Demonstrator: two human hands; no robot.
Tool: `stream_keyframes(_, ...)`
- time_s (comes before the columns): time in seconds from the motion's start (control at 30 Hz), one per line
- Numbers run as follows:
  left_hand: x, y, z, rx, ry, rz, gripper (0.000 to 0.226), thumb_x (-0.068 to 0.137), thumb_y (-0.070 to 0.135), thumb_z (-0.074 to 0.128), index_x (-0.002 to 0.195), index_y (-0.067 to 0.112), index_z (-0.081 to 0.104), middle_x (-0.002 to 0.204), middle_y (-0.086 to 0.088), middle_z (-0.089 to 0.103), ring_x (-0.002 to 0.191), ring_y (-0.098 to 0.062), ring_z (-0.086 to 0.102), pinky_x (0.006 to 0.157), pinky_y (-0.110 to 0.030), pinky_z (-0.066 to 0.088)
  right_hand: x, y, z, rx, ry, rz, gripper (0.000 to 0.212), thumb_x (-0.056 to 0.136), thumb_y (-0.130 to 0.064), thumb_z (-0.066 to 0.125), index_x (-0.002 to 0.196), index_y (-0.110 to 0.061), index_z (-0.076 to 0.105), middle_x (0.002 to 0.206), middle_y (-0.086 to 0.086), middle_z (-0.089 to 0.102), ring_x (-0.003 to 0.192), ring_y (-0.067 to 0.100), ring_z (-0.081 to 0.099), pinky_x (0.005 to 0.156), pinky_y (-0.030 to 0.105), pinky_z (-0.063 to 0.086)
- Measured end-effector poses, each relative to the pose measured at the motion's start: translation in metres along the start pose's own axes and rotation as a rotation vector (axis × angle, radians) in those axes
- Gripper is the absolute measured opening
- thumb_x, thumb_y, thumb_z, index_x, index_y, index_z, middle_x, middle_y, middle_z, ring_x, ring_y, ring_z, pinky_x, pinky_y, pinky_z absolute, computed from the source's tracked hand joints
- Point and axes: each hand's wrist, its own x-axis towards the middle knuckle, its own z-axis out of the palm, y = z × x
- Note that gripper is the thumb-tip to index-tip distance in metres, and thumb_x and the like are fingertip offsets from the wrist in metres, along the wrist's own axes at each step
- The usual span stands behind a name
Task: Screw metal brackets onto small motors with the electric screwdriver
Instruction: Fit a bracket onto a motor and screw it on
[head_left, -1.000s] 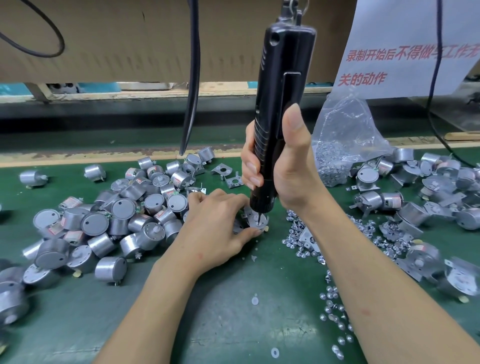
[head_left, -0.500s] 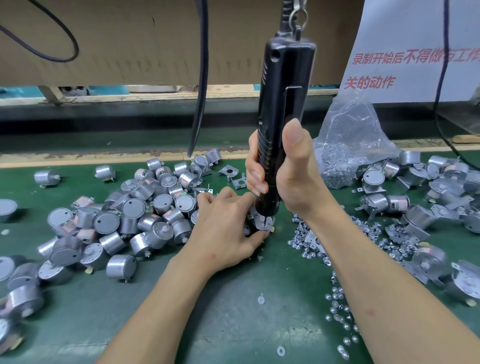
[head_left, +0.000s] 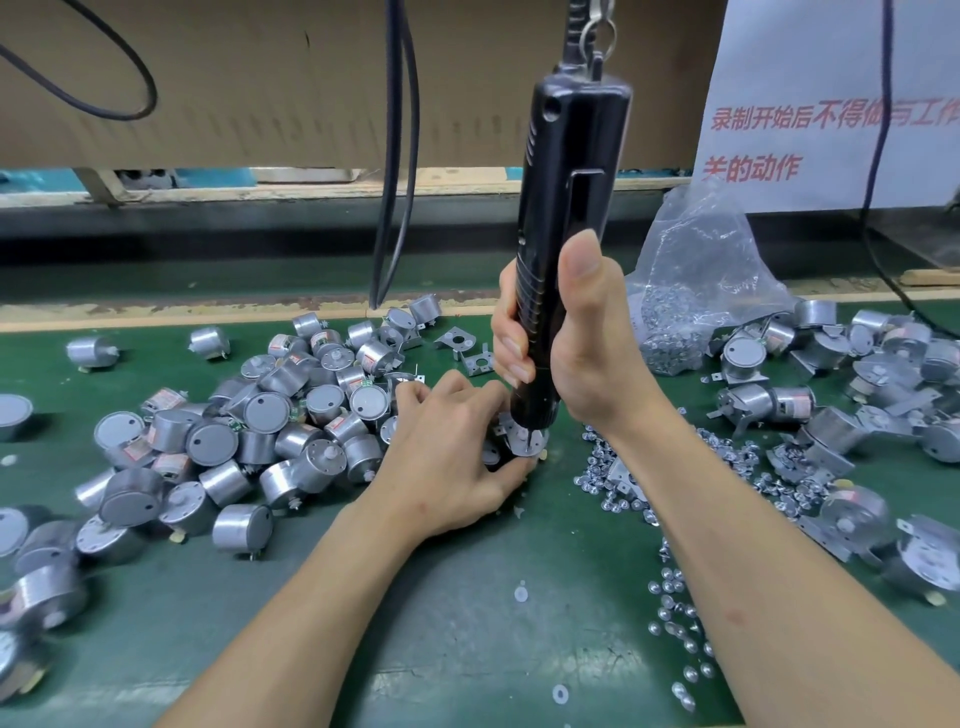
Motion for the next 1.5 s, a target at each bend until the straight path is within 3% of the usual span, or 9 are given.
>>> stream_keyframes(0.43, 0.0, -0.003, 0.003, -0.004, 0.014, -0.006, 0.038, 0.076, 0.063, 0.057, 0.092, 0.029, 0.055, 0.077, 0.016, 0.05, 0.085, -0.01, 0.039, 0.079, -0.038, 0.031, 0.003, 0.005, -0.003, -0.031, -0.012, -0.004, 0.077, 0.069, -0.088, 0.057, 0.063, -0.012, 0.049, 0.05, 0.004, 0.047, 0.038, 0.02, 0.042, 0.045, 0.026, 0.037)
stream_keyframes(0.6, 0.003, -0.004, 0.005, -0.012, 0.009, -0.001, 0.038, 0.076, 0.063, 0.058, 0.095, 0.031, 0.054, 0.078, 0.018, 0.051, 0.086, -0.009, 0.041, 0.082, -0.039, 0.031, 0.004, 0.005, -0.012, 0.051, -0.149, 0.013, 0.083, 0.064, -0.097, 0.041, 0.071, -0.016, 0.054, 0.051, 0.001, 0.047, 0.039, 0.017, 0.042, 0.047, 0.027, 0.04)
stream_keyframes(0.73, 0.004, -0.003, 0.005, -0.057, 0.016, -0.001, 0.033, 0.075, 0.06, 0.065, 0.091, 0.038, 0.045, 0.079, 0.025, 0.05, 0.089, -0.008, 0.044, 0.082, -0.039, 0.03, 0.008, -0.004, -0.02, 0.064, -0.195, -0.01, 0.083, 0.064, -0.097, 0.045, 0.075, -0.016, 0.053, 0.054, -0.003, 0.047, 0.041, 0.014, 0.042, 0.048, 0.026, 0.04)
stream_keyframes(0.9, 0.003, -0.001, 0.006, -0.022, -0.002, 0.007, 0.042, 0.077, 0.056, 0.063, 0.115, 0.039, 0.055, 0.101, 0.022, 0.063, 0.1, -0.008, 0.045, 0.085, -0.038, 0.027, 0.017, -0.008, -0.031, -0.111, 0.024, -0.07, 0.082, 0.062, -0.096, 0.049, 0.072, -0.014, 0.053, 0.055, -0.002, 0.048, 0.042, 0.014, 0.045, 0.049, 0.029, 0.041)
stream_keyframes(1.03, 0.002, 0.003, 0.006, -0.001, -0.004, 0.012, 0.045, 0.078, 0.059, 0.059, 0.116, 0.036, 0.054, 0.102, 0.023, 0.061, 0.1, -0.007, 0.044, 0.085, -0.035, 0.024, 0.018, -0.001, -0.038, -0.188, 0.132, -0.077, 0.087, 0.058, -0.096, 0.054, 0.074, -0.01, 0.051, 0.054, -0.005, 0.049, 0.043, 0.014, 0.045, 0.05, 0.028, 0.041)
stream_keyframes(1.17, 0.002, 0.005, 0.005, -0.058, 0.015, -0.016, 0.034, 0.088, 0.055, 0.042, 0.111, 0.033, 0.055, 0.095, 0.024, 0.055, 0.098, -0.009, 0.044, 0.086, -0.038, 0.025, 0.017, 0.004, -0.043, -0.205, 0.149, -0.055, 0.088, 0.057, -0.097, 0.053, 0.074, -0.01, 0.051, 0.054, -0.005, 0.049, 0.043, 0.015, 0.045, 0.05, 0.027, 0.042)
stream_keyframes(1.5, 0.002, 0.004, 0.008, -0.042, 0.021, -0.026, 0.029, 0.09, 0.049, 0.042, 0.11, 0.032, 0.056, 0.092, 0.025, 0.049, 0.095, -0.011, 0.044, 0.084, -0.038, 0.025, 0.015, 0.014, -0.05, -0.219, 0.161, -0.014, 0.09, 0.055, -0.096, 0.055, 0.075, -0.009, 0.051, 0.054, -0.004, 0.05, 0.044, 0.015, 0.046, 0.048, 0.025, 0.043)
